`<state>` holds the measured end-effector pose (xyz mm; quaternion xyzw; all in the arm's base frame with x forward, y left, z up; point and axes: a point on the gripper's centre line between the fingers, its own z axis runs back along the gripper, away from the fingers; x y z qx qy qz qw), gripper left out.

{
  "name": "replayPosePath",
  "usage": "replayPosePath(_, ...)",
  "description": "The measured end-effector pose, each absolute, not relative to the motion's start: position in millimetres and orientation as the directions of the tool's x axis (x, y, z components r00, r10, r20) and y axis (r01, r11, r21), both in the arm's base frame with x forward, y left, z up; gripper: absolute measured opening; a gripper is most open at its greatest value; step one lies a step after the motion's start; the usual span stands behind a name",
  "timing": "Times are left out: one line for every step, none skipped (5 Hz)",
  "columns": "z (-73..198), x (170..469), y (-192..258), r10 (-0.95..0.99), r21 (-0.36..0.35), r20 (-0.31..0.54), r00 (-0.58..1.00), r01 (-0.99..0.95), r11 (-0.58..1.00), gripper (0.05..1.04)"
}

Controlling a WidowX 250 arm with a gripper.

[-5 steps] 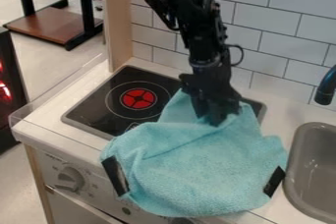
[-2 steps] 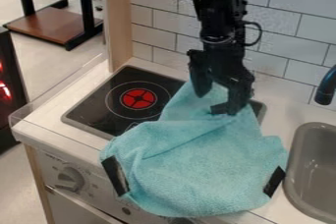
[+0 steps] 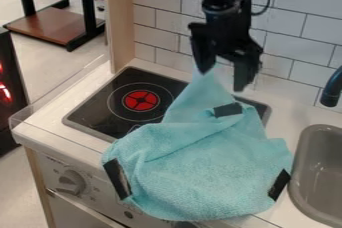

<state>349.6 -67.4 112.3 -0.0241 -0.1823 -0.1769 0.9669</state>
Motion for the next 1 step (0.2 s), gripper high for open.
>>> replayPosePath(114.1,349.1,-67.9,-0.327,0.014,0.366,0.871,0.346,0.938,0.999)
